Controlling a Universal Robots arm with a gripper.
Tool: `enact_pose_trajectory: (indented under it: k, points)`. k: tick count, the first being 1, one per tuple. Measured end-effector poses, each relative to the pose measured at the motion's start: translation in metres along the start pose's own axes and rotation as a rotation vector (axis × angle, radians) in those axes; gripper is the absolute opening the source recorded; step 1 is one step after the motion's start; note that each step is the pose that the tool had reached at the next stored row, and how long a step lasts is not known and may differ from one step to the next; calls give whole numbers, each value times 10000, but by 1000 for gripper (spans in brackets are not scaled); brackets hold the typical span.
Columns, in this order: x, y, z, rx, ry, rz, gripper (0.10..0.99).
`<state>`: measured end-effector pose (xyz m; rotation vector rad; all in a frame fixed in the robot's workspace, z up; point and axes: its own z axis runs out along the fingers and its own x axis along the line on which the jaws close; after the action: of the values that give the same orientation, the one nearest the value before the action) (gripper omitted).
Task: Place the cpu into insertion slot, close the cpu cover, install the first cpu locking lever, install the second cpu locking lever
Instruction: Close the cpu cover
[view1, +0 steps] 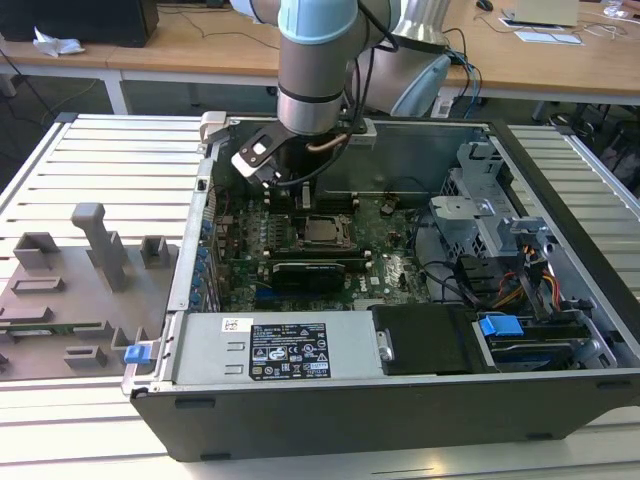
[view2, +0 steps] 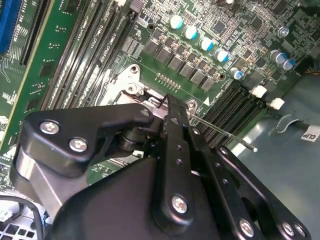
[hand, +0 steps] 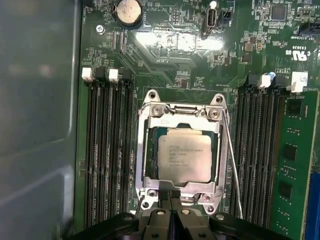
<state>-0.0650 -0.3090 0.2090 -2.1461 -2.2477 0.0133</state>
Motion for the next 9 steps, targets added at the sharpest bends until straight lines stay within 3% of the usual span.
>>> enact_pose_trajectory:
  k: [3,9]
  points:
    - [-3,19,0,-4,47,-24,106]
    - [-40,192,-3,2,178,-34,106]
